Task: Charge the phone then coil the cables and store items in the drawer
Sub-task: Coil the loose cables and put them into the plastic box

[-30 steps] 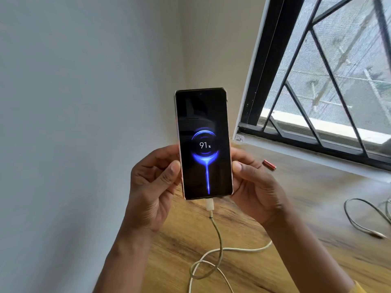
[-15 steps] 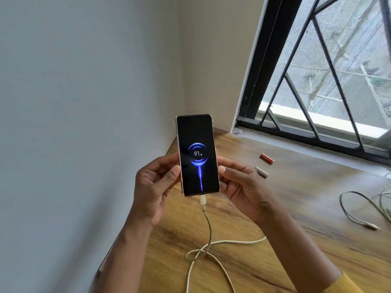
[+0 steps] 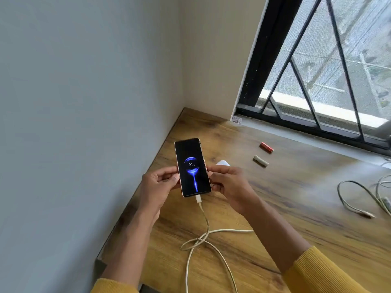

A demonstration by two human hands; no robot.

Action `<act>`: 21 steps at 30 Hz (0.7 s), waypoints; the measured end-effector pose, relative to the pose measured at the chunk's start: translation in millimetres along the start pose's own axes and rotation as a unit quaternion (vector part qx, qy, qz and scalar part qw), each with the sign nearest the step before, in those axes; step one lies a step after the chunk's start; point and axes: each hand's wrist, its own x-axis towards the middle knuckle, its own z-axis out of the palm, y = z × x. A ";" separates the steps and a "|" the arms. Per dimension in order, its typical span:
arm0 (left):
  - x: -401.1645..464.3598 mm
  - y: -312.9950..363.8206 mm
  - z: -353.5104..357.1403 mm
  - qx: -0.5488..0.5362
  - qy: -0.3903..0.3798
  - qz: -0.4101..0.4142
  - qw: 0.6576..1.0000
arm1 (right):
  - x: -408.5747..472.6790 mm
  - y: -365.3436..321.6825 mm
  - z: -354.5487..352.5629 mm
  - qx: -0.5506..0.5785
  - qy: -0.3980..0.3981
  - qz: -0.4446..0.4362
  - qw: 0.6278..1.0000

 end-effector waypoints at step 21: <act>24.1 -27.6 -3.2 0.178 0.052 -0.037 0.982 | 17.7 35.3 23.4 -0.171 0.170 0.021 0.970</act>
